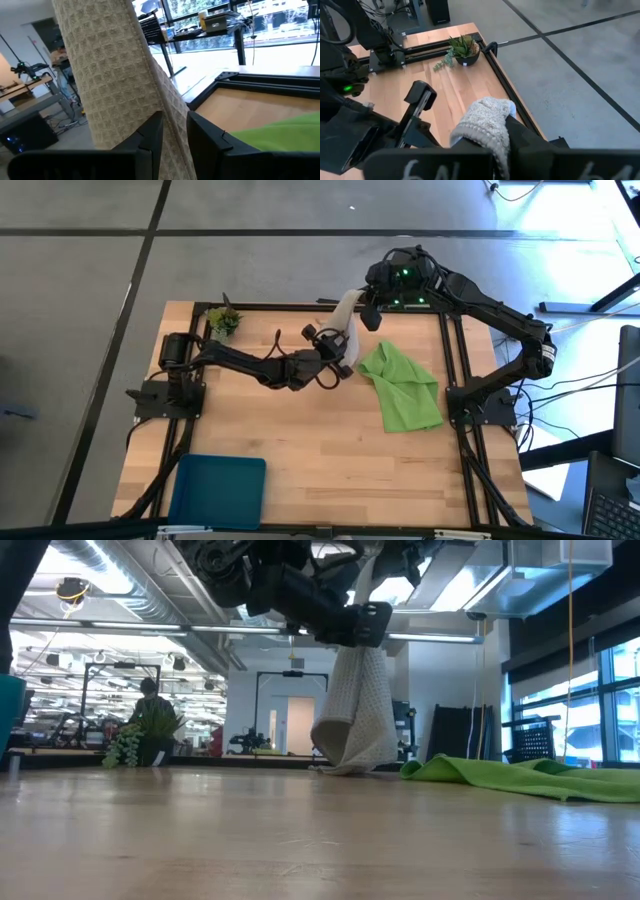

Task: Fold microfiber towels
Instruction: Fold the gray microfiber cloth

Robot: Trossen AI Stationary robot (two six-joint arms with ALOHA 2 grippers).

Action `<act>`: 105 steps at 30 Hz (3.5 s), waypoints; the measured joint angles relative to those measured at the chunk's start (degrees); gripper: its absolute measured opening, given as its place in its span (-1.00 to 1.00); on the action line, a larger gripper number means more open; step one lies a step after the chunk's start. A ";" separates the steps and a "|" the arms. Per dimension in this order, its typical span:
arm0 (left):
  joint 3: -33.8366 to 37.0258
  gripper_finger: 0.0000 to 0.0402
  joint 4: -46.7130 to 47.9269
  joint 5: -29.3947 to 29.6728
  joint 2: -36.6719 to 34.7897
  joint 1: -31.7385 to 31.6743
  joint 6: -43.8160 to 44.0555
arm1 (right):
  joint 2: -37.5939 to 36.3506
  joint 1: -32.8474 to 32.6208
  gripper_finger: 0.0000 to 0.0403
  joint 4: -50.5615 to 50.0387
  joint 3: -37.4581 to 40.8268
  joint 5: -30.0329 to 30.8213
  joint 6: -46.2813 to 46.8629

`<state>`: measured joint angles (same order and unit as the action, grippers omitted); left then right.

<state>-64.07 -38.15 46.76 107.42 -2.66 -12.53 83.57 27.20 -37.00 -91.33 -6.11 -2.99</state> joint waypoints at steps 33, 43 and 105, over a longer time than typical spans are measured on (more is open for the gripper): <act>0.00 -0.61 10.88 10.95 0.00 -2.77 1.52 | 0.00 0.00 -0.97 -0.10 0.00 0.00 1.28; 0.00 -0.61 17.07 11.22 0.00 -3.98 1.53 | 0.00 0.00 -0.97 -0.21 0.00 0.00 1.43; 0.04 -1.00 34.49 -3.43 -8.98 -11.21 5.20 | 0.00 0.00 -0.97 -3.91 0.00 -0.02 2.49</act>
<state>-64.03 -3.66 43.33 98.44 -13.87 -7.33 83.57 27.20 -40.91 -91.33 -6.13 -0.49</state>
